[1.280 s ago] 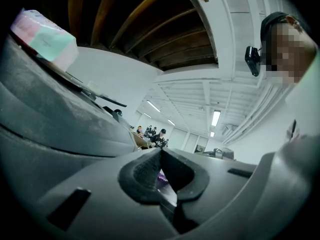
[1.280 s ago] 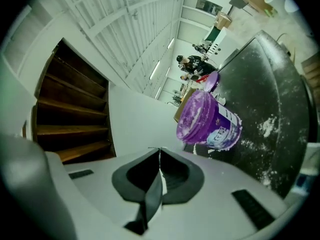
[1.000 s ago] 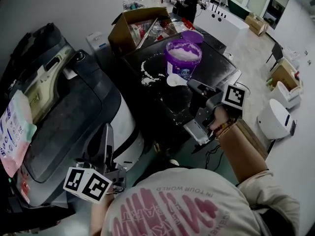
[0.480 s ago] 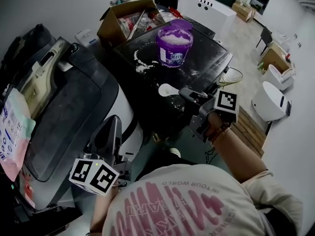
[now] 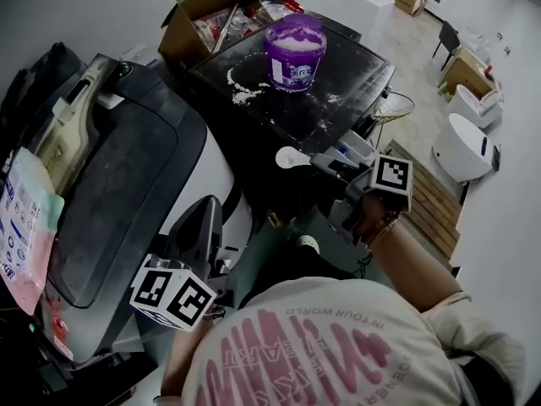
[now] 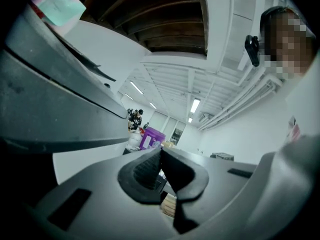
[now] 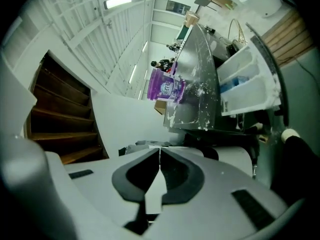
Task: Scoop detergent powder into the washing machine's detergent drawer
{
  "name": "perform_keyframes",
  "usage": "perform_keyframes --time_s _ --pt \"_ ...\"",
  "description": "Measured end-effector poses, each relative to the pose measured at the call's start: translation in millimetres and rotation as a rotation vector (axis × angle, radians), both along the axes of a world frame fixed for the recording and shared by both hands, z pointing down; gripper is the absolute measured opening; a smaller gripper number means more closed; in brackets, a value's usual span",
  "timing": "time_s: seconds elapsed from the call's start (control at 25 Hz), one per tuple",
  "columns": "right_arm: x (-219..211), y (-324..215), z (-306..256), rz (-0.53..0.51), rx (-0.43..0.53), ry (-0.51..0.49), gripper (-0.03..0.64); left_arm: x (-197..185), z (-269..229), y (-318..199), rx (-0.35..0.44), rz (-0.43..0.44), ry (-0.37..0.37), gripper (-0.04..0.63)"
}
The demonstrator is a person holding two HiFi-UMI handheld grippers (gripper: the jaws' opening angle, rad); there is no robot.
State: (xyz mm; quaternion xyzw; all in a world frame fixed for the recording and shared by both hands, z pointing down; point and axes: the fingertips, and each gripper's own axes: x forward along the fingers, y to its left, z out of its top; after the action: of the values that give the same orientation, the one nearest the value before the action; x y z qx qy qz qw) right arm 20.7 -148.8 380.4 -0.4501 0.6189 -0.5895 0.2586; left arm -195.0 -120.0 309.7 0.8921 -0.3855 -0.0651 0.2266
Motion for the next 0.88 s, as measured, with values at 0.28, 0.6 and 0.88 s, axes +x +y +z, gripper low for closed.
perform_keyframes --time_s 0.28,0.6,0.88 --pt "-1.4 12.0 12.8 0.070 -0.020 -0.073 0.003 9.5 25.5 7.3 -0.064 0.052 -0.012 0.002" --pt "6.7 28.6 31.5 0.122 -0.056 -0.099 0.003 35.9 50.9 8.8 -0.121 0.122 -0.004 0.002" --pt "42.3 39.6 35.5 0.158 -0.062 -0.092 0.003 66.3 51.8 10.6 -0.117 0.148 -0.009 0.002"
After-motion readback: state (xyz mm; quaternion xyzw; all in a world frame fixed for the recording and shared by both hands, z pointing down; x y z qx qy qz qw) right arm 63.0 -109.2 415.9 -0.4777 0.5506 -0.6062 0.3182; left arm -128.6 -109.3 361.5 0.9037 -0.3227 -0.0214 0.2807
